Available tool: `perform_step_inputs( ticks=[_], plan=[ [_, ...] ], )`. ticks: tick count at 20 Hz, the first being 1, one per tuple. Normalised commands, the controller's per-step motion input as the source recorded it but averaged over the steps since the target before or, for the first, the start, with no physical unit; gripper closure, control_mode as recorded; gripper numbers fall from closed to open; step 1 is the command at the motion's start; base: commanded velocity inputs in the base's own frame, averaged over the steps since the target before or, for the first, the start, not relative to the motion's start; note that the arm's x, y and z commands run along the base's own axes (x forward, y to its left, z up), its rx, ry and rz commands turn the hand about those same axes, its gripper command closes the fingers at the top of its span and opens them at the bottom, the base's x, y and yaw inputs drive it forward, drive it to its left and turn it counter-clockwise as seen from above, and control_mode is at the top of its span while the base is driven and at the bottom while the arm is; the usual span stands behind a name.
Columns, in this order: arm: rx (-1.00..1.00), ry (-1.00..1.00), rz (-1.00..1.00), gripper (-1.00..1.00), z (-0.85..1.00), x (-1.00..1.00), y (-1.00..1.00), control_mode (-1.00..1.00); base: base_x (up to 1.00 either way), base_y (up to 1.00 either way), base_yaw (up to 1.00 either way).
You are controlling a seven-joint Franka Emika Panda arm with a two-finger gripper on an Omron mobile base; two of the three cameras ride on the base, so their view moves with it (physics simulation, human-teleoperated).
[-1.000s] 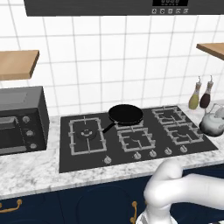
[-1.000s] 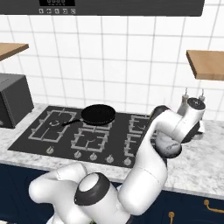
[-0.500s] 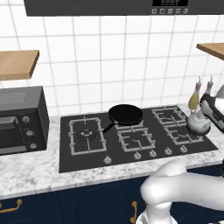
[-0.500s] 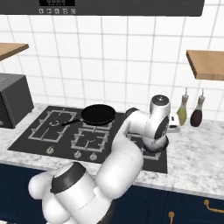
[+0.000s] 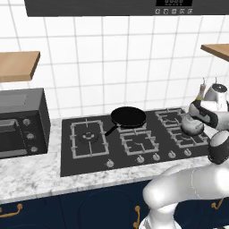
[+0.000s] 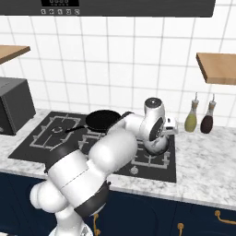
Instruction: Pick the kettle from the counter and place it on a stove burner. Then turn the burner on.
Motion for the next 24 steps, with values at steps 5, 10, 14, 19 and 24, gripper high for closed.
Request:
perform_step_inputs(
  ticks=[5,10,14,19,24],
  plan=[
    [0.0,0.08,0.0,1.0,0.0,0.34,0.01,-1.0,0.0,0.0,0.0],
    [0.05,0.06,0.0,1.0,-0.02,0.08,0.0,-1.0,0.0,0.0,0.0],
    [0.12,0.0,0.0,1.0,0.03,0.0,-0.03,-1.0,0.0,0.0,0.0],
    [0.06,0.0,-0.01,1.0,0.04,0.02,0.0,-1.0,0.0,0.0,0.0],
    [0.02,0.0,0.0,1.0,-0.12,0.03,0.0,-1.0,0.0,0.0,0.0]
  ],
)
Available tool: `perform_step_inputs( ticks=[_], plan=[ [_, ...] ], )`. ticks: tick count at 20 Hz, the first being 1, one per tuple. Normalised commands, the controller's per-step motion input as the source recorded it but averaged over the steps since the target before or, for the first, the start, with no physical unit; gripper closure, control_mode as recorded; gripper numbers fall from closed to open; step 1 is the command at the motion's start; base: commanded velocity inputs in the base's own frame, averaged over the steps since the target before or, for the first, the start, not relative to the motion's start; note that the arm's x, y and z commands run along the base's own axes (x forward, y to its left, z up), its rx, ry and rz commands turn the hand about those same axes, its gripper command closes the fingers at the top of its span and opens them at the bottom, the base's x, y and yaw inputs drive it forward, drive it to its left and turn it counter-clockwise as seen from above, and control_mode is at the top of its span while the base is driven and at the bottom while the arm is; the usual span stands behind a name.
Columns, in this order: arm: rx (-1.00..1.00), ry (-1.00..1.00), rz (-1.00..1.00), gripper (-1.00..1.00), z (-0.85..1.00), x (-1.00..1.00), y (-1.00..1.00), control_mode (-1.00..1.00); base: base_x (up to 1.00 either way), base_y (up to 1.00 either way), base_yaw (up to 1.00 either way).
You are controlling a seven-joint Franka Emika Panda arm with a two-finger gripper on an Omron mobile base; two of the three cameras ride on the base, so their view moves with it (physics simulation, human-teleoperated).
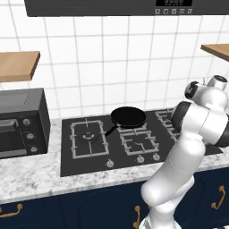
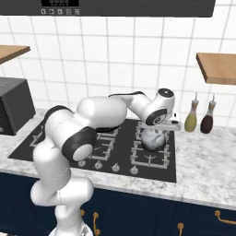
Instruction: Pick the kettle from the counter and place it on a stove burner. Then turn the burner on.
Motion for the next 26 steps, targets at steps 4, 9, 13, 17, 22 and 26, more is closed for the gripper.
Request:
perform_step_inputs(
  ticks=[4,9,13,17,22,26],
  plan=[
    [0.0,0.02,0.0,1.0,-0.39,0.0,0.0,-1.0,0.0,0.0,0.0],
    [0.0,0.07,0.0,1.0,-0.41,0.0,0.02,-1.0,0.0,0.0,0.0],
    [0.0,0.01,0.0,1.0,-0.37,0.0,0.11,-1.0,0.0,0.0,0.0],
    [0.0,0.0,0.0,-1.0,0.0,0.0,0.0,-1.0,0.0,0.0,0.0],
    [0.0,0.0,0.0,-1.0,0.0,0.0,0.0,-1.0,0.0,0.0,0.0],
    [0.0,0.0,0.0,-1.0,-0.05,0.0,0.03,-1.0,0.0,0.0,0.0]
  ],
)
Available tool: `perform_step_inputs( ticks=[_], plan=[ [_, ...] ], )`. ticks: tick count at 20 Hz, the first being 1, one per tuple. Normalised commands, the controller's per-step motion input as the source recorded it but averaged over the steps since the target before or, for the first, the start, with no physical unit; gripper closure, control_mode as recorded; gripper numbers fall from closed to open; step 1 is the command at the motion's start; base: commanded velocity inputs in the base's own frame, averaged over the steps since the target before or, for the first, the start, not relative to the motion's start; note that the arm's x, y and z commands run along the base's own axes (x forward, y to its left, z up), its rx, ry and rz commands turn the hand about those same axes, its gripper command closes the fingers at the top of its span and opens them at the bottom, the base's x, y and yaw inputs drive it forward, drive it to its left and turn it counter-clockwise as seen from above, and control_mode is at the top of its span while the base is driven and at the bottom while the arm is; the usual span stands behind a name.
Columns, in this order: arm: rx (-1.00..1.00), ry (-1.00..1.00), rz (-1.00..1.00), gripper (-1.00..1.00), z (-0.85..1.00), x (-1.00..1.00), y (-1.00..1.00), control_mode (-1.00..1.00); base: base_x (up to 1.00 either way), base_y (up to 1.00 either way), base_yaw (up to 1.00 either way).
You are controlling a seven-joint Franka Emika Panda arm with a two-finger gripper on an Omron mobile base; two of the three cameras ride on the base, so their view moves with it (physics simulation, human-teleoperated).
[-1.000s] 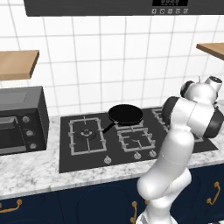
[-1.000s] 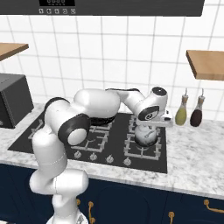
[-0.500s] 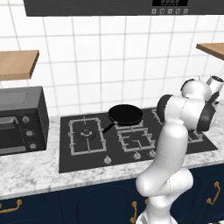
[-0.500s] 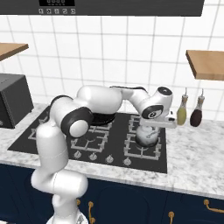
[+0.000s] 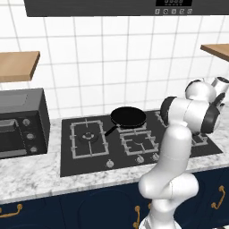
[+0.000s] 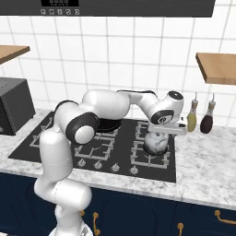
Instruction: Pick the kettle from the counter and place it on a stove burner. Then turn the burner on.
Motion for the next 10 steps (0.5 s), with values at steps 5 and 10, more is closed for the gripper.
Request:
perform_step_inputs(
  ticks=[5,10],
  plan=[
    [0.0,0.0,0.0,-1.0,0.02,0.0,0.15,-1.0,0.0,0.0,0.0],
    [0.0,0.0,0.0,-1.0,0.41,-0.24,0.24,-1.0,0.0,0.0,0.0]
  ],
)
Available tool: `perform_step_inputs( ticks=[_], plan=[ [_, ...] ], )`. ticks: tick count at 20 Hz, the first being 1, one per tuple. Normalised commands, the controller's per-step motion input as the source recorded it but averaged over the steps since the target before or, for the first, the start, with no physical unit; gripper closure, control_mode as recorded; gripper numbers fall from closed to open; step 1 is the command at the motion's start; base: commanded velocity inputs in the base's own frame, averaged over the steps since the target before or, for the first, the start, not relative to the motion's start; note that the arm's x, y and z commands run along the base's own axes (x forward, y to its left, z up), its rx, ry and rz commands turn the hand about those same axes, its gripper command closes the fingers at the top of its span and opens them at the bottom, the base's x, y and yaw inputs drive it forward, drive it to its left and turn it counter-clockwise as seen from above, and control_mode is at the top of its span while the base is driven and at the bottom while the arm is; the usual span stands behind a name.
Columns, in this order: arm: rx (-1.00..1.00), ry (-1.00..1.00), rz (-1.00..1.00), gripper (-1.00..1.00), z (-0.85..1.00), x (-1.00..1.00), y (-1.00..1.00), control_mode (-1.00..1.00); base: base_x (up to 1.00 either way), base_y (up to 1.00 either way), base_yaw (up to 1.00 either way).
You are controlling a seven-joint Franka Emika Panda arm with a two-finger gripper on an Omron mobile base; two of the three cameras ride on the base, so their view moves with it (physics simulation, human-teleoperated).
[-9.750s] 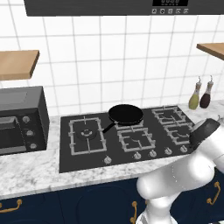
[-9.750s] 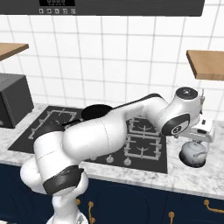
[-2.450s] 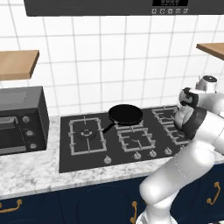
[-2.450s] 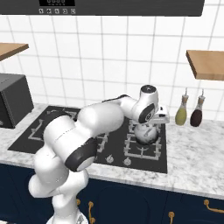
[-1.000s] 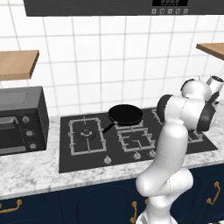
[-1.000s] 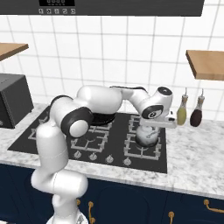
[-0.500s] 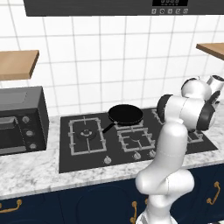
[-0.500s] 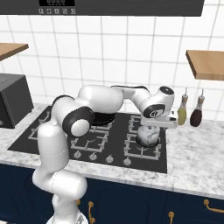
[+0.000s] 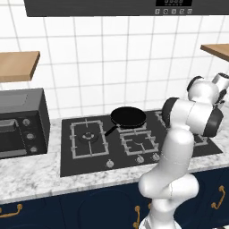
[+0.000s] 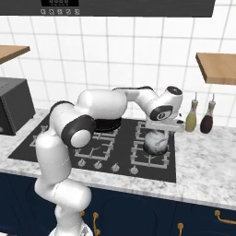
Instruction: Pick the kettle from the counter and place it on a stove burner. Then turn the burner on.
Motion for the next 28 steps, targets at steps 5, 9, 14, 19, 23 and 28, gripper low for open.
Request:
perform_step_inputs(
  ticks=[5,9,14,19,23,28],
  plan=[
    [-0.06,0.05,0.0,-1.0,0.28,-0.48,0.56,-1.0,0.0,0.0,0.0],
    [-0.08,0.15,0.0,-1.0,0.01,-0.59,0.62,-1.0,0.0,0.0,0.0],
    [-0.01,0.08,0.0,-1.0,-0.08,-0.83,0.36,-1.0,0.0,0.0,0.0],
    [0.0,0.02,0.0,-1.0,-0.48,-0.71,0.33,-1.0,0.0,0.0,0.0],
    [0.0,0.04,0.0,-1.0,-0.51,-0.3,0.47,-1.0,0.0,0.0,0.0],
    [0.0,0.05,0.0,-1.0,-0.38,-0.02,0.44,-1.0,0.0,0.0,0.0]
  ],
)
